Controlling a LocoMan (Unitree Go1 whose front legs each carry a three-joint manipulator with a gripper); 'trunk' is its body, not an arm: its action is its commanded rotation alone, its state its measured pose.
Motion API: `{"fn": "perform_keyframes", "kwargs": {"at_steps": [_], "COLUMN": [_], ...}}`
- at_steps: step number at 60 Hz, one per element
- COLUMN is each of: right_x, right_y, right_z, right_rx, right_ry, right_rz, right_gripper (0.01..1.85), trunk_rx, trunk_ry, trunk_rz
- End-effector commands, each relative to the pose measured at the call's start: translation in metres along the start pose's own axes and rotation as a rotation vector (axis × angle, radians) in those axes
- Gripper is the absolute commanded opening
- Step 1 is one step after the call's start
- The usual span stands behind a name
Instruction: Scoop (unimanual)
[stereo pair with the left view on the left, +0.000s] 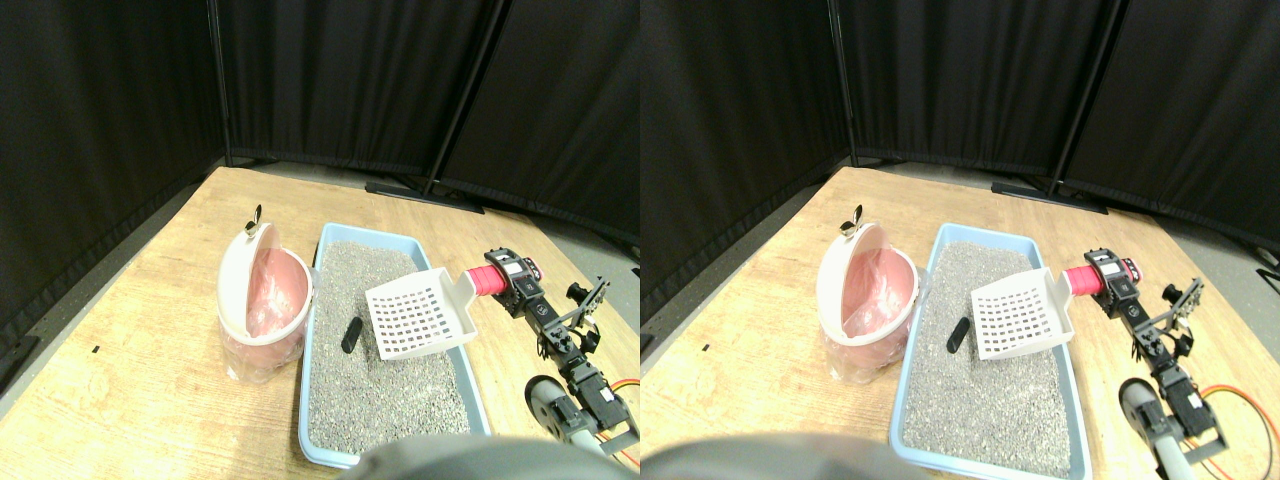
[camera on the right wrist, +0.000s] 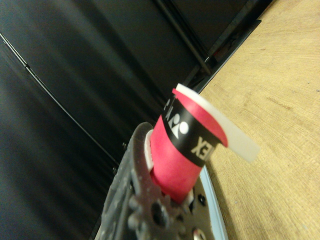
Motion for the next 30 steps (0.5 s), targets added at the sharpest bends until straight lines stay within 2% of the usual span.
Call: {"fn": "perform_keyframes", "kwargs": {"at_steps": [1, 5, 8, 30], "right_x": [0.005, 0.008, 0.011, 0.026], "right_y": [0.001, 0.002, 0.001, 0.008], "right_z": [0.009, 0.009, 0.008, 0.017], "right_rx": [-0.010, -0.027, -0.051, -0.206], "right_ry": [-0.052, -0.042, -0.053, 0.014], "right_rz": [0.019, 0.026, 0.057, 0.037], "right_gripper": [0.07, 0.06, 0.05, 0.05], "trunk_rx": [-0.017, -0.022, -0.027, -0.045], "trunk_ry": [0.021, 0.023, 0.025, 0.032], "trunk_rz": [0.031, 0.041, 0.047, 0.073]}}
